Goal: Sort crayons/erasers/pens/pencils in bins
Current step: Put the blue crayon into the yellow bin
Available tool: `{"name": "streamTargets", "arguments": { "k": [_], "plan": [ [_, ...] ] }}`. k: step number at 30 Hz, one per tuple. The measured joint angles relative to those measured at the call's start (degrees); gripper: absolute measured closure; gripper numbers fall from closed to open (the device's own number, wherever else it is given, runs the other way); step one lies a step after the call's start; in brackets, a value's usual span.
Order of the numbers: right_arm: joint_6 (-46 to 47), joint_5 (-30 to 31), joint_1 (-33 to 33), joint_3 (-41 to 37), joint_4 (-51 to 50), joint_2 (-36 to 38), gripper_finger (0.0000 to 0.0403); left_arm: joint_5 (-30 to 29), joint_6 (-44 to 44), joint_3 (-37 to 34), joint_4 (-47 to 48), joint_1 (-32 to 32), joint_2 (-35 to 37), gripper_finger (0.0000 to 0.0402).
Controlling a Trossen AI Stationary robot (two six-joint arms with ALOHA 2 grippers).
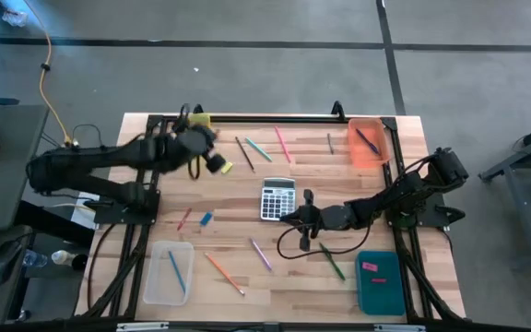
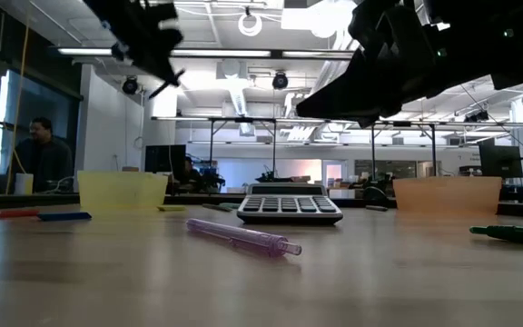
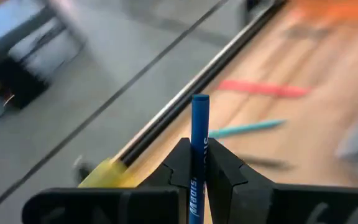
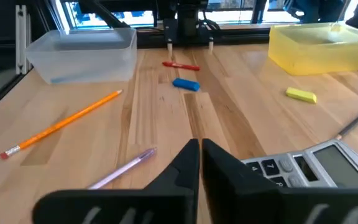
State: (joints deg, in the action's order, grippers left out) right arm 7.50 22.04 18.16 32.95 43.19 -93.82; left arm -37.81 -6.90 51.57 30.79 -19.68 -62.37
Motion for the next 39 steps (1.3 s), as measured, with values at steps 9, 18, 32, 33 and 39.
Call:
{"name": "streamTargets", "arguments": {
  "k": [9, 18, 32, 33, 39],
  "plan": [
    [-0.18, -0.04, 0.28, 0.0, 0.34, 0.0, 0.04, 15.56, 4.76, 0.0, 0.2, -24.81, -9.11, 0.0394],
    [-3.62, -0.07, 0.25, 0.0, 0.36, 0.0, 0.0402, 18.46, 7.61, 0.0, -1.47, -34.96, -21.83, 0.0394],
    [-6.07, -0.79, -1.82, 0.0, 0.76, 0.02, 0.0403, 20.21, 9.01, 0.0, 0.46, -39.3, -27.23, 0.0385],
    [-6.07, -1.03, -1.8, 0.0, 0.76, 0.02, 0.0403, 20.21, 8.72, 0.0, 0.79, -39.35, -27.23, 0.038],
    [-6.06, -1.21, -1.6, 0.0, 0.35, 0.02, 0.0403, 20.29, 8.27, 0.0, 1.44, -39.19, -27.23, 0.0351]
  ]
}}
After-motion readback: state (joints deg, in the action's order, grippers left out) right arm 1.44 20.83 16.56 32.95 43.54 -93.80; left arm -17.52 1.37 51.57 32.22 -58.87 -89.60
